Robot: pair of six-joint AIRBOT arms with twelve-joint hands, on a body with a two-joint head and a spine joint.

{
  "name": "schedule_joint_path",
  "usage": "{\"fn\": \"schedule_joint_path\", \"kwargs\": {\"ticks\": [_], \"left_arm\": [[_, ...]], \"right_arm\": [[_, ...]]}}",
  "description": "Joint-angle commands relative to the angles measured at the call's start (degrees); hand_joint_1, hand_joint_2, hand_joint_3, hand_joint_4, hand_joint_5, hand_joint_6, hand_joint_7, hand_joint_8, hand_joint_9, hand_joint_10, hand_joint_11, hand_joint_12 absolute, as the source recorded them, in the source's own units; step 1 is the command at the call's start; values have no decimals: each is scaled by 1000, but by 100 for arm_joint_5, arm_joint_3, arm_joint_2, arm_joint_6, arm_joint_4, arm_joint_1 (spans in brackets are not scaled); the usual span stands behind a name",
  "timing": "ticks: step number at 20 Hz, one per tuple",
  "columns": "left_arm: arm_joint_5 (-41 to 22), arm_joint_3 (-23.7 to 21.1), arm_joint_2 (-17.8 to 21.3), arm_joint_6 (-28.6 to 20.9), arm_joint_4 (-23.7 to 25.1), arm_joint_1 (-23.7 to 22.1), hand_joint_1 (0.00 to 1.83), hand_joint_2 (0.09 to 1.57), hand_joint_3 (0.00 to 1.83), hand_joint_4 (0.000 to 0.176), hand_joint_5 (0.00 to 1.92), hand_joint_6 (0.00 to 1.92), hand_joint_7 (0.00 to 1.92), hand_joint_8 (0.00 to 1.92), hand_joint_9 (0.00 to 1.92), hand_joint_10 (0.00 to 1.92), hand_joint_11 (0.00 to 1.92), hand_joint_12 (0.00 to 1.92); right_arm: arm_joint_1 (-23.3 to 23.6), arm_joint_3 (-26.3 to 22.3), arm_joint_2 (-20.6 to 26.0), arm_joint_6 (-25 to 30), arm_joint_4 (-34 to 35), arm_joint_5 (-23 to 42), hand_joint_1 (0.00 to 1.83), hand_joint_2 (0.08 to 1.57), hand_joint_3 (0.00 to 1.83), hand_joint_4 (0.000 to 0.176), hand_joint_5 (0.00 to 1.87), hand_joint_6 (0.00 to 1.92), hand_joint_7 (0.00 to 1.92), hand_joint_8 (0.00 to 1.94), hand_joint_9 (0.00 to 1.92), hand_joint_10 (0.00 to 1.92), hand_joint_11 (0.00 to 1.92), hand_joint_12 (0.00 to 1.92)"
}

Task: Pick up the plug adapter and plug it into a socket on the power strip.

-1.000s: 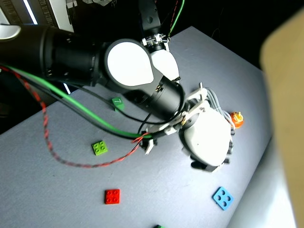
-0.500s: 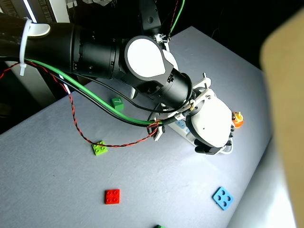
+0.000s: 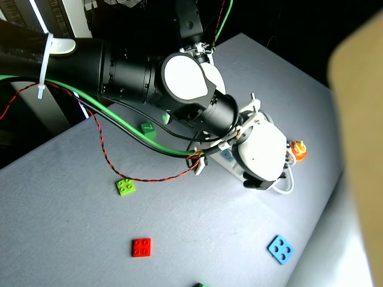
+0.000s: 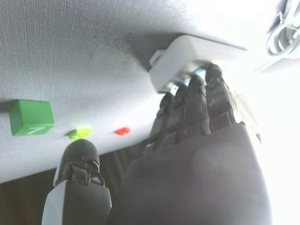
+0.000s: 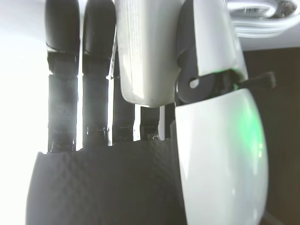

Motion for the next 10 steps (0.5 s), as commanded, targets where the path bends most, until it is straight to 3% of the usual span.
{"fn": "schedule_joint_path", "kwargs": {"ticks": [1, 10], "left_arm": [[245, 21, -33, -12, -22, 20, 0, 1148, 0, 0, 60, 7, 47, 7, 40, 7, 7, 3], [245, 28, -34, -15, -22, 6, 0, 1155, 4, 0, 44, 2, 31, 2, 28, 3, 0, 0]], "right_arm": [[52, 13, 13, 18, -178, 275, 1389, 1067, 0, 0, 954, 918, 1119, 698, 1069, 993, 879, 973], [-32, 111, -37, 48, -178, 326, 1385, 1081, 0, 0, 920, 974, 1090, 741, 1043, 1041, 863, 990]]}}
